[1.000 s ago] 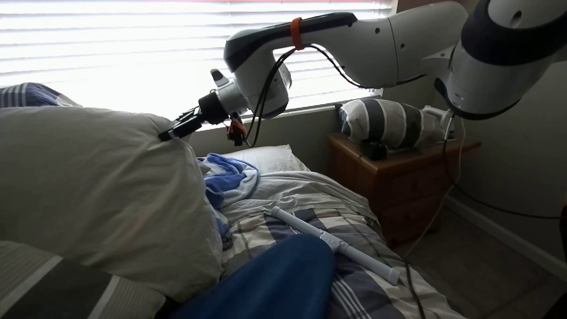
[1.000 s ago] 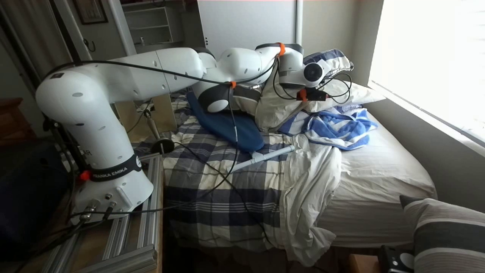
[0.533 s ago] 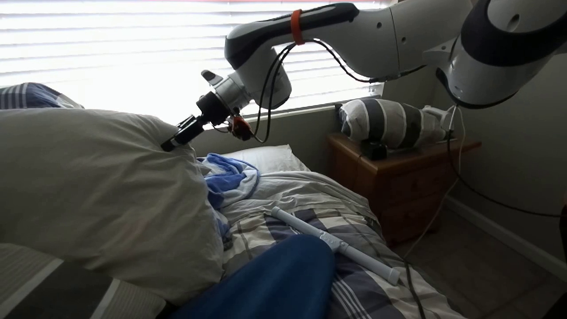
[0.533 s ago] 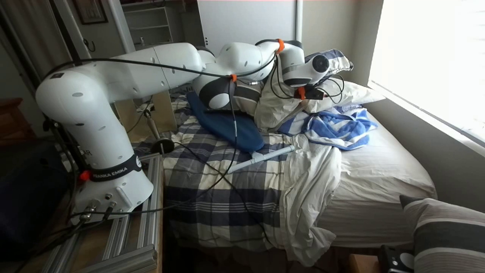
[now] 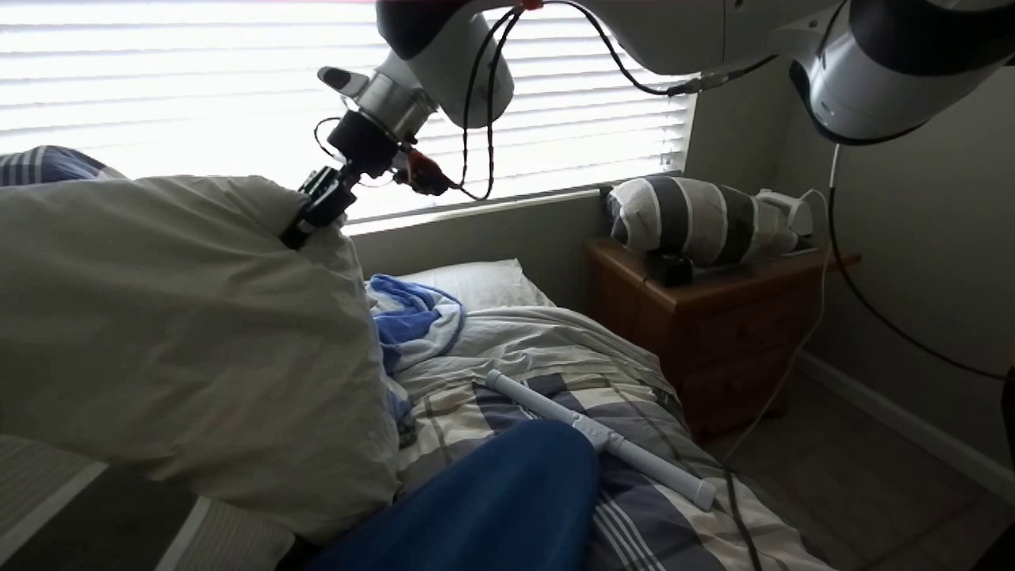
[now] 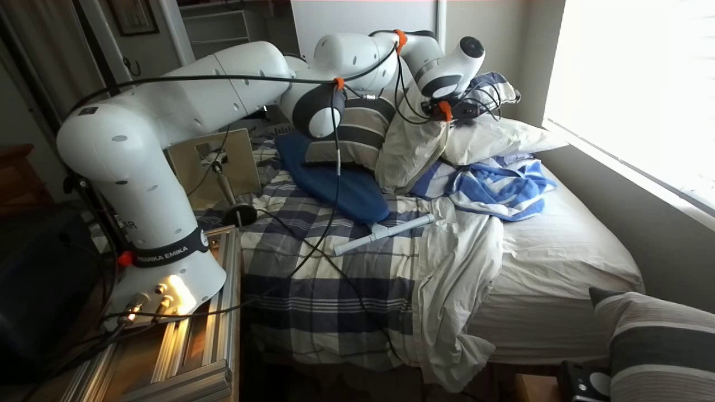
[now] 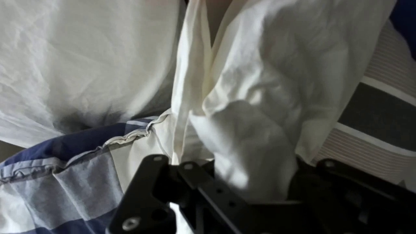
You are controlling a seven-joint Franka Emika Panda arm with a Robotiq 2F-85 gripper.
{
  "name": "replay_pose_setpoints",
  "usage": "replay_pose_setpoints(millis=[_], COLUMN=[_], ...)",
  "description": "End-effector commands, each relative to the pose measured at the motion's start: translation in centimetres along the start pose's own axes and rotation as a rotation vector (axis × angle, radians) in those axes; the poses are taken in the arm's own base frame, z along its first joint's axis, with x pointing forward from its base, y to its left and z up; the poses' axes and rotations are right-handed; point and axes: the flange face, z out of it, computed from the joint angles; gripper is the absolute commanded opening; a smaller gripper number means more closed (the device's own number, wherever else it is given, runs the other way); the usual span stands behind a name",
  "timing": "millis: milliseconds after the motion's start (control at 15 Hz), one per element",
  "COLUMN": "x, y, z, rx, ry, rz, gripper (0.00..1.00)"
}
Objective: Move the white pillow from the pile of pillows
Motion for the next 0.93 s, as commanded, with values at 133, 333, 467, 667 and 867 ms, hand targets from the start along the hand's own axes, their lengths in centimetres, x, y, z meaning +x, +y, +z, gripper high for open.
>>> replay_pose_setpoints(millis=[133, 333, 467, 667, 867], x=[7.8, 12.9, 16.6, 21.5, 25.5], y=[-3.5, -5.4, -7.0, -9.8, -13.7], z=[-2.1, -5.0, -7.2, -9.6, -10.1], rx=[0.029, -0.011, -0.047, -0.118, -0.150], ry=[-0.160, -0.246, -0.294, -0.372, -0.465], rz=[-0.165, -0.258, -0.318, -0.379, -0.403], gripper=[0.00, 0.00, 0.00, 0.00, 0.00])
